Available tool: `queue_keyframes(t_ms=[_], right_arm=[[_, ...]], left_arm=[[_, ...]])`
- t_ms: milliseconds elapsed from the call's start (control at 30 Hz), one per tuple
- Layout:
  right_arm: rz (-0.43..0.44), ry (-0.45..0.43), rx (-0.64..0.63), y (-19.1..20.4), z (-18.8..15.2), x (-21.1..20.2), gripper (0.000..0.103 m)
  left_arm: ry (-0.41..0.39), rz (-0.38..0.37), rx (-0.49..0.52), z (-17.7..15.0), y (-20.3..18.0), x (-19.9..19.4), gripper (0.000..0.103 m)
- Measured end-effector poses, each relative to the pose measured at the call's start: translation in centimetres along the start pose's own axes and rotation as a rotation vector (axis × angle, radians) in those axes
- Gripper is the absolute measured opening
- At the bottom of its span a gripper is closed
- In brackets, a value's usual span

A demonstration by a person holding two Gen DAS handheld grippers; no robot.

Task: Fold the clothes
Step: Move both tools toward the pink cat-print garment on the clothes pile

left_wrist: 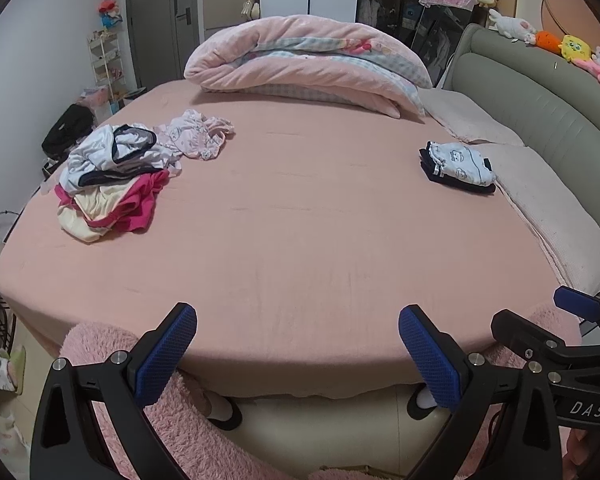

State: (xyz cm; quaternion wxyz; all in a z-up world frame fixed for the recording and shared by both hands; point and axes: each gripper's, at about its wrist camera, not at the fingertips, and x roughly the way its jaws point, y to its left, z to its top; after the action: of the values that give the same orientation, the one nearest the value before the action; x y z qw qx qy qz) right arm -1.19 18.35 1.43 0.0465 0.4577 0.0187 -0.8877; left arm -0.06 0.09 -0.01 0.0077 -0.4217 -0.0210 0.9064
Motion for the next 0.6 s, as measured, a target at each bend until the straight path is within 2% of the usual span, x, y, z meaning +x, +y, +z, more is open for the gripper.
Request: queue_keyframes(t_ms=[100, 133, 233, 267, 433, 600], right_arm=[[-0.003, -0.032, -0.043, 0.1, 0.5, -0.5, 0.103], [-0.004, -0.043, -0.057, 0.2, 0.7, -0.6, 0.103], [-0.008, -0.075, -0.100, 0.3, 1.2, -1.1, 0.103], [-0.009, -0.086, -0.114, 0.3, 1.3, -1.2, 0.103], [0.057, -0.139, -0.174, 1.8, 6.7, 0.9, 0.103], [0.125, -0.192, -0.232, 3.4, 12.1, 3.0, 0.103]], left_arm=[[-0.007, 0.007, 0.021, 0.2, -0.7, 0.4, 0.103], [-0.039, 0.019, 0.052, 0.0, -1.5, 0.0, 0.103], [-0.066, -0.048, 0.074, 1.4, -0.9, -0.1, 0.103], [-0.102, -0.048, 0.075, 1.8, -0.3, -0.5, 0.103], [-0.128, -0.047, 0.042, 6.3, 3.9, 1.4, 0.103], [-0.136, -0.051, -0.065, 9.8, 8.6, 4.8, 0.103]])
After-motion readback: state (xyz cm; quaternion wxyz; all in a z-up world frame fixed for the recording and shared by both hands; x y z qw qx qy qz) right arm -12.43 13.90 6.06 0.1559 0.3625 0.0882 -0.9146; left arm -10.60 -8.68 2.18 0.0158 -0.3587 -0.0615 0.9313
